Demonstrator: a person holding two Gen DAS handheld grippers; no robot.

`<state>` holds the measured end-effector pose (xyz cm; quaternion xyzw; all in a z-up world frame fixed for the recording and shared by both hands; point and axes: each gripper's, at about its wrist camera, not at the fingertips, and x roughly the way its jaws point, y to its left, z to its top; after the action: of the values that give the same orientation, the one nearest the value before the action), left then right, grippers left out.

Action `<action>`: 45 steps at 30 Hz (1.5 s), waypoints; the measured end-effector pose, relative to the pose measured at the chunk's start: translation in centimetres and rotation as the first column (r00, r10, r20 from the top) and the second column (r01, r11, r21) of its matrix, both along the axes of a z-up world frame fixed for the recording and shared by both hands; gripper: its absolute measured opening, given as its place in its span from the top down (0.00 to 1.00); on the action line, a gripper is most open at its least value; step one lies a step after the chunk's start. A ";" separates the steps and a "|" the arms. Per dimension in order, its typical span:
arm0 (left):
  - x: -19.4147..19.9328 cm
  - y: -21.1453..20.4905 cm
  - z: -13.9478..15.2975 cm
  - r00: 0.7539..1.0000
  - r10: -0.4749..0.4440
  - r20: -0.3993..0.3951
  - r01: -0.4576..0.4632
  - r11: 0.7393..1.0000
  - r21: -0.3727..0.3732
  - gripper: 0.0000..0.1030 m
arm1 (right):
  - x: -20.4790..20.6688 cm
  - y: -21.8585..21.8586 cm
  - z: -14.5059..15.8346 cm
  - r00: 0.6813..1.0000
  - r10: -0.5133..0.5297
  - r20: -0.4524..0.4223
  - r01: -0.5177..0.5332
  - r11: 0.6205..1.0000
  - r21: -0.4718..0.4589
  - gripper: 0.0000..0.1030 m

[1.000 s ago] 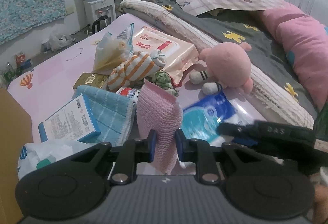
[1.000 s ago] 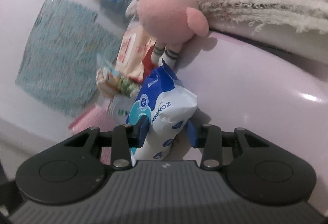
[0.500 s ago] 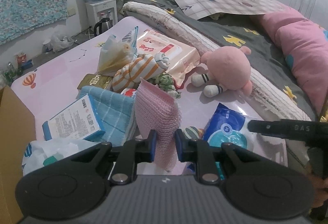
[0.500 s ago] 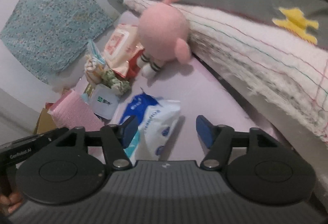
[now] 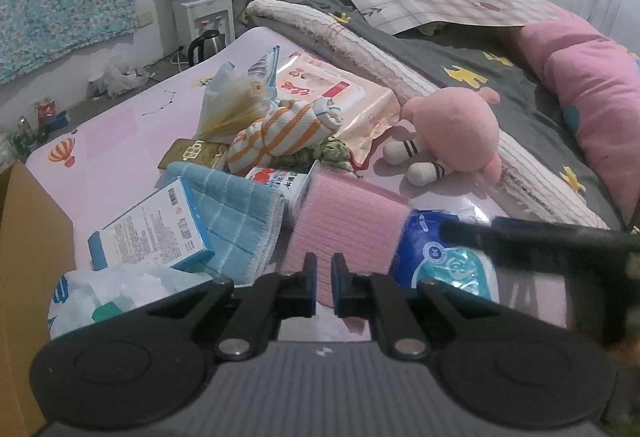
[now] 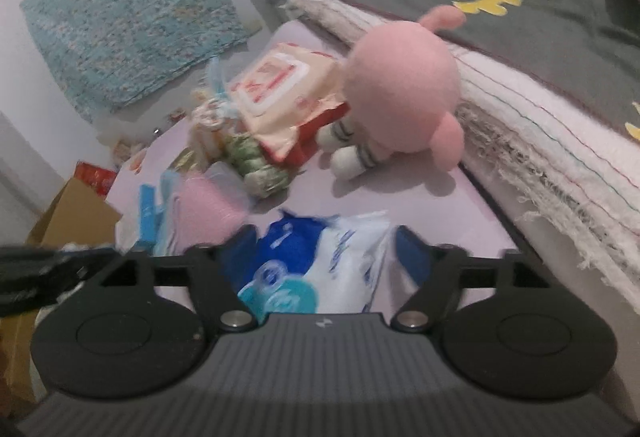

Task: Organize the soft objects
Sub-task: 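Close the left tool on the pink sponge while the right tool grasps the wet-wipes pack, then lift the pink sponge with the left tool while the right tool lifts the wipes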

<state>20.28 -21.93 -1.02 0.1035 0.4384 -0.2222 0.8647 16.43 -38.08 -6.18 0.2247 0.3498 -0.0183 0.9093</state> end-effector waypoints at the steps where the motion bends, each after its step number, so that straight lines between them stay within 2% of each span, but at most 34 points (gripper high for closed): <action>1: 0.0 -0.1 0.0 1.000 -0.001 -0.001 0.001 1.000 0.001 0.92 | -0.3 0.5 0.1 1.000 0.013 -0.007 -0.014 1.000 -0.019 0.12; 4: 0.0 -0.2 -0.1 1.000 -0.005 -0.007 0.006 1.000 0.002 0.91 | -0.5 2.0 -0.4 0.997 0.055 -0.053 -0.059 0.996 -0.072 0.06; 8: -0.1 -0.5 -0.1 1.000 -0.003 -0.003 0.003 1.000 0.011 0.78 | 0.4 3.9 -1.4 0.991 0.081 -0.106 -0.095 0.987 -0.132 0.05; 10: -0.1 -0.4 0.0 1.000 0.001 0.003 -0.002 1.000 0.016 0.76 | 1.0 4.7 -2.1 0.988 0.090 -0.124 -0.109 0.982 -0.154 0.04; 12: 0.0 -0.5 -0.1 1.000 0.006 0.004 -0.006 1.000 0.026 0.65 | 1.2 5.5 -2.5 0.988 0.104 -0.116 -0.126 0.972 -0.200 0.03; 14: 0.2 -0.5 0.0 1.000 0.009 0.010 -0.010 0.999 0.031 0.55 | 0.9 5.7 -2.5 0.987 0.113 -0.114 -0.137 0.964 -0.227 0.07; 16: 0.5 -0.6 0.1 1.000 0.005 0.015 -0.006 0.999 0.044 0.45 | 0.3 5.2 -2.4 0.986 0.122 -0.111 -0.144 0.965 -0.219 0.11; 18: 0.8 -0.8 0.0 1.000 -0.005 0.008 0.005 0.999 0.052 0.32 | -0.2 4.5 -2.2 0.987 0.122 -0.108 -0.142 0.968 -0.208 0.13; 21: 1.6 -1.7 -0.5 0.999 -0.040 -0.031 0.042 0.997 0.064 0.20 | -0.9 3.9 -2.0 0.987 0.118 -0.105 -0.139 0.966 -0.217 0.14; 28: 2.5 -4.8 -2.2 0.990 -0.125 -0.062 0.134 0.978 0.159 0.19 | -2.4 3.1 -1.8 0.986 0.129 -0.108 -0.152 0.958 -0.242 0.14; 34: 2.9 -7.4 -3.8 0.968 -0.231 -0.102 0.250 0.934 0.256 0.19 | -4.2 2.1 -1.6 0.987 0.129 -0.093 -0.147 0.963 -0.225 0.14; 39: 4.4 -9.0 -5.6 0.956 -0.249 -0.153 0.286 0.905 0.314 0.19 | -4.9 2.1 -1.8 0.989 0.127 -0.073 -0.140 0.963 -0.229 0.14; 45: 5.3 -10.0 -7.0 0.953 -0.245 -0.179 0.294 0.891 0.346 0.17 | -5.0 2.3 -1.8 0.990 0.128 -0.062 -0.139 0.962 -0.237 0.14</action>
<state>25.56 -31.91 -8.00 0.3093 0.5091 -0.2602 0.7600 11.41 -35.79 -8.02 0.0882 0.3804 -0.0044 0.9206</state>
